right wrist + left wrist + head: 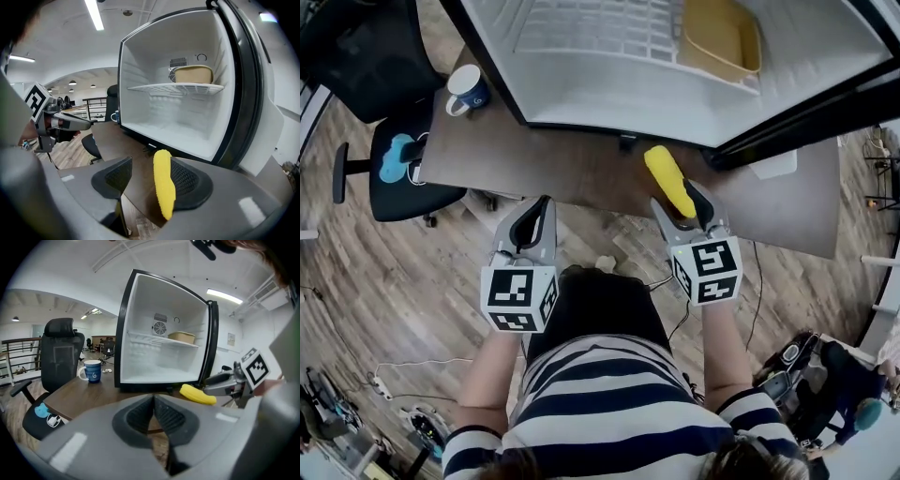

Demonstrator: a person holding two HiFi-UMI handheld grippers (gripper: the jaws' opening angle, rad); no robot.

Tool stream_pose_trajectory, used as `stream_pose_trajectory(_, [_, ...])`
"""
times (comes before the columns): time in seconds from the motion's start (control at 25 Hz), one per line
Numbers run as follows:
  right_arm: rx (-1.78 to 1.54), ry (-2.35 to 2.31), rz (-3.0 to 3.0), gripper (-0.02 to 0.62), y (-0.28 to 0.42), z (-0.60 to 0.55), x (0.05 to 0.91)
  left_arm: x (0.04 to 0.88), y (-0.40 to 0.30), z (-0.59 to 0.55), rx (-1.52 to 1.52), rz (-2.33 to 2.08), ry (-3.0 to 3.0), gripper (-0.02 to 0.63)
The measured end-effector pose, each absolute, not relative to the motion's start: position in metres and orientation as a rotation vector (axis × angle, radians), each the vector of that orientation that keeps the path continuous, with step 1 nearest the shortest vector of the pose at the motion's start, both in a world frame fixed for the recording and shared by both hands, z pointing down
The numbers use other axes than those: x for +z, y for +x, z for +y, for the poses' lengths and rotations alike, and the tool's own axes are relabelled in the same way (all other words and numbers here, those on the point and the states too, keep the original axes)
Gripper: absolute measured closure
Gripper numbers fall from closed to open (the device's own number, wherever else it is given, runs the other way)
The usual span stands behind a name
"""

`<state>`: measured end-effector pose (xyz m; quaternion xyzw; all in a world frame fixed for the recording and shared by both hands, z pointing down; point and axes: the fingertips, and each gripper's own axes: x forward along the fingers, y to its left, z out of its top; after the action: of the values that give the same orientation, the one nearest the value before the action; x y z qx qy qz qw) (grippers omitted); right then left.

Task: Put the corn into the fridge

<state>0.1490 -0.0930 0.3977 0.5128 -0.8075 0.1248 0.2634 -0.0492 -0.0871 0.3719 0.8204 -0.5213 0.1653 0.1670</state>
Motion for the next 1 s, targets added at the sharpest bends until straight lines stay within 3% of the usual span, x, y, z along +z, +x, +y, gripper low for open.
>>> stream_pose_trajectory(0.6, [0.355, 1.202, -2.115, 0.325, 0.169, -0.125, 0.463, 0.400, -0.034, -0.111, 0.491, -1.496, 2.311, 0.606])
stream_pose_trajectory(1.0, [0.386, 1.166, -2.113, 0.344, 0.177, -0.131, 0.480, 0.415, -0.031, -0.118, 0.491, -1.516, 2.297, 0.606])
